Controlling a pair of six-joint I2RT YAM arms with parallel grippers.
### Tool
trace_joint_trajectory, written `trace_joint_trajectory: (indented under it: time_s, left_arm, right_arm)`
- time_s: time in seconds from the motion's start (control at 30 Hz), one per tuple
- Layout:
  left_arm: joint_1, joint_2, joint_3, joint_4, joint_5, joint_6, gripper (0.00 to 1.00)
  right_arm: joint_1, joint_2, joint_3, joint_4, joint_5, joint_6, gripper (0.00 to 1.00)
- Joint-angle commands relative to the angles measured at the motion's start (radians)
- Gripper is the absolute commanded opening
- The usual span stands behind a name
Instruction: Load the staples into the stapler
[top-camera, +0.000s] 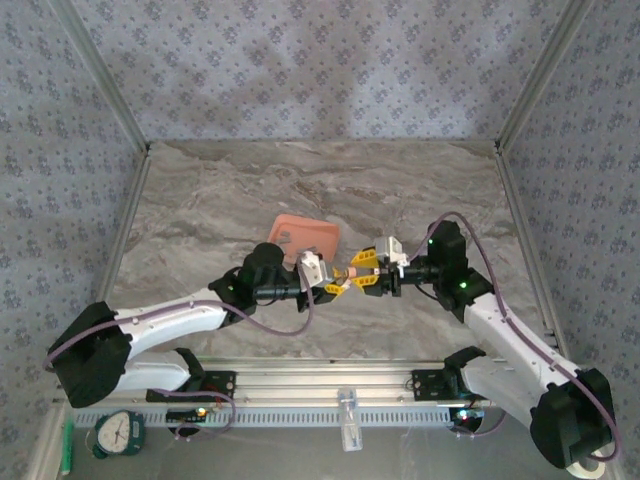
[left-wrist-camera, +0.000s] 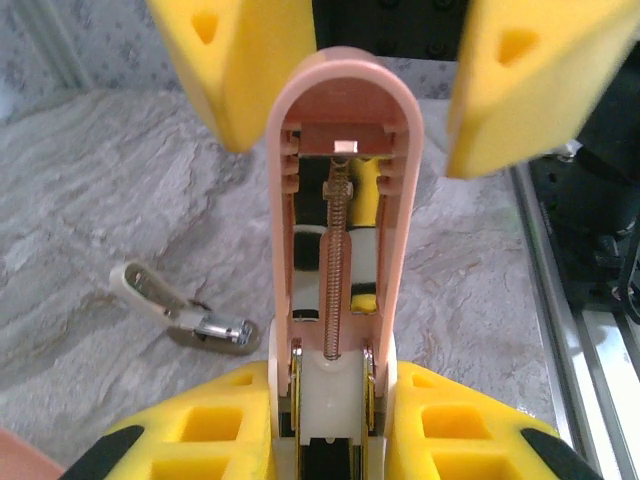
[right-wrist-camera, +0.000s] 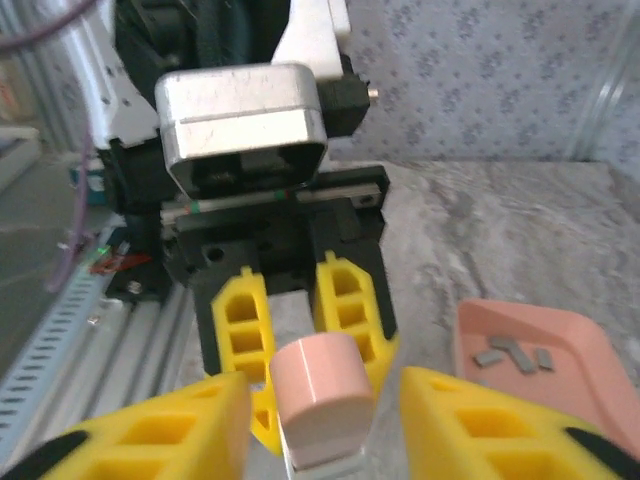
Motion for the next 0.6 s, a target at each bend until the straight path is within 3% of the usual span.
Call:
trace_joint_trajectory:
  time_s: [0.0, 0.27, 0.4, 0.57]
  left_arm:
    - [0.000, -0.015, 0.083, -0.089, -0.087, -0.097, 0.08]
    - [-0.005, 0.088, 0.274, -0.290, -0.353, -0.405, 0.06]
    - [-0.025, 0.197, 0.418, -0.431, -0.495, -0.567, 0.02]
    - [-0.095, 0.388, 0.661, -0.612, -0.649, -0.652, 0.00]
  right_arm:
    - [-0.007, -0.039, -0.029, 0.105, 0.119, 0.172, 0.54]
    - [-0.047, -0.145, -0.030, 0.009, 0.500, 0.530, 0.76]
    - [-0.096, -0.169, 0.023, -0.206, 0.727, 0.680, 0.77]
    - [-0.176, -0.164, 0.088, -0.460, 0.968, 0.790, 0.75]
